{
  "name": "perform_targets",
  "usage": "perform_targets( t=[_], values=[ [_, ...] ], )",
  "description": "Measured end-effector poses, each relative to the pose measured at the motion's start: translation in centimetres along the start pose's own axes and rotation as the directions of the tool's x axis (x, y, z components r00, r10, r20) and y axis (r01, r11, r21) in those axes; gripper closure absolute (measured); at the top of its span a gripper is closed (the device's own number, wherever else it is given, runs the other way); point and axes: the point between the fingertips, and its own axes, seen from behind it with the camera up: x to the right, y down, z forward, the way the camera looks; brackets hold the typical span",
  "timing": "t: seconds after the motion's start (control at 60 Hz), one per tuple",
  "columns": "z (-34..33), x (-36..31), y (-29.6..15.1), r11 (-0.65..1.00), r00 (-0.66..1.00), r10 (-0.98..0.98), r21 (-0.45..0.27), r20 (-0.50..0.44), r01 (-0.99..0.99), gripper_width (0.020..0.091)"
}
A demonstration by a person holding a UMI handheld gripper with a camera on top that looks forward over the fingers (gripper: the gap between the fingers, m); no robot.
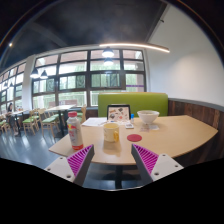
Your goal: Pour water
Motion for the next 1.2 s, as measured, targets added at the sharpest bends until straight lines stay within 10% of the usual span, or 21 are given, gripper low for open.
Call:
perform_targets(
  t=[0.367, 0.7, 0.8, 0.85, 1.2],
  values=[
    [5.7, -11.7, 0.6, 0.990, 0.990, -0.078, 0.123, 0.119, 0.064, 0.0301],
    [19.6, -15.8, -1.0, 0.980, 0.997, -0.079, 0.181, -0.021, 0.081, 0.0319],
    [21.1, -17.9, -2.7, 0.984, 0.998, -0.063, 0.167, -0.016, 0.065, 0.0388],
    [21.8, -17.7, -3.3, 0.981, 0.996, -0.073, 0.173, -0.056, 0.082, 0.0576],
    [23.3, -18.3, -2.2, 0.990, 0.997, -0.057, 0.129, 0.051, 0.050, 0.0722]
  ],
)
